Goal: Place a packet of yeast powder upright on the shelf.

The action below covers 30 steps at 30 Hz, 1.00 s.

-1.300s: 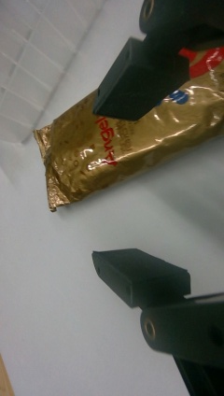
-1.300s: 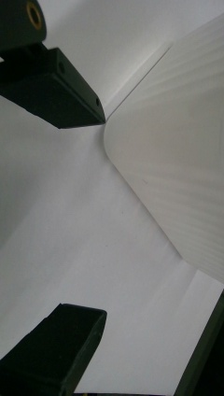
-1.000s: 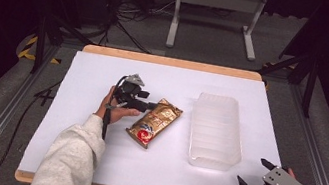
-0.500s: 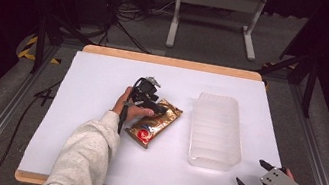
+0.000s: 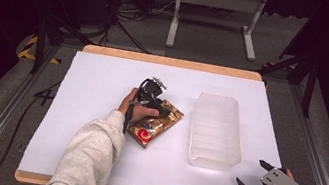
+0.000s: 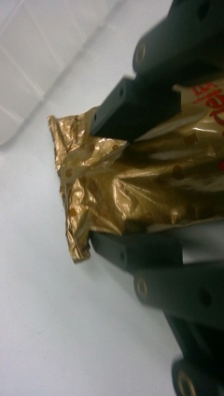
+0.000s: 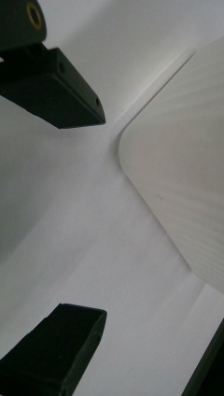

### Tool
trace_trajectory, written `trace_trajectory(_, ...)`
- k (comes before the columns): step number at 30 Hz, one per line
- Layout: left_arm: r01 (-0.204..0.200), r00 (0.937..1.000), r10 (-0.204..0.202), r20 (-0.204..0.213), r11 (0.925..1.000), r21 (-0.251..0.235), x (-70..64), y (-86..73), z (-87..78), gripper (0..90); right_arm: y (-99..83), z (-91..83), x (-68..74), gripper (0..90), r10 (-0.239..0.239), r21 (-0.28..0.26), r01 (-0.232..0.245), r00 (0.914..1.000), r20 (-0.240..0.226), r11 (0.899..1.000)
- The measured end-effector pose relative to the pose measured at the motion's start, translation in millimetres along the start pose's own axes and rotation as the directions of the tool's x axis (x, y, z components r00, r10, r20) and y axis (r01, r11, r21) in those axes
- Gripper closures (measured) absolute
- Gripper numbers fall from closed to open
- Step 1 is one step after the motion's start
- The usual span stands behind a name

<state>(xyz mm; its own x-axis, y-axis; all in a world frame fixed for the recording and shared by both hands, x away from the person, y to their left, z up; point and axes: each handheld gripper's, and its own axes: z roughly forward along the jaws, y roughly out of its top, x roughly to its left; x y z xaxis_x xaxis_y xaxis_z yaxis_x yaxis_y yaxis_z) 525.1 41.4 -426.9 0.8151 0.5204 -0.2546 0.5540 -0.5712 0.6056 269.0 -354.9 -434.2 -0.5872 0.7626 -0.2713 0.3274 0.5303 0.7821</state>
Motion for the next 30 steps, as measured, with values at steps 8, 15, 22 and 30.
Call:
trace_trajectory(8,-0.045,0.9973,0.045,-0.059,0.9990,0.001,-12.2,8.5,-6.3,87.0,0.1,-1.5,-0.4,7.3,0.001,-0.002,-0.001,1.0000,0.001,1.000)
trace_trajectory(15,-0.085,0.9914,0.081,-0.103,0.9956,-0.038,-21.8,9.4,-30.4,88.9,0.8,-1.9,-0.7,7.4,-0.001,-0.007,0.001,1.0000,0.005,1.000)
trace_trajectory(22,-0.124,0.9826,0.104,-0.154,0.9843,-0.126,-36.7,8.0,-66.9,88.9,1.9,-2.0,-0.8,7.4,0.001,-0.008,-0.001,1.0000,0.007,1.000)
trace_trajectory(30,-0.223,0.9697,0.196,-0.146,0.9537,-0.202,-72.5,1.2,-114.5,89.2,3.9,-2.5,-0.8,7.4,-0.001,-0.019,0.001,1.0000,0.007,1.000)
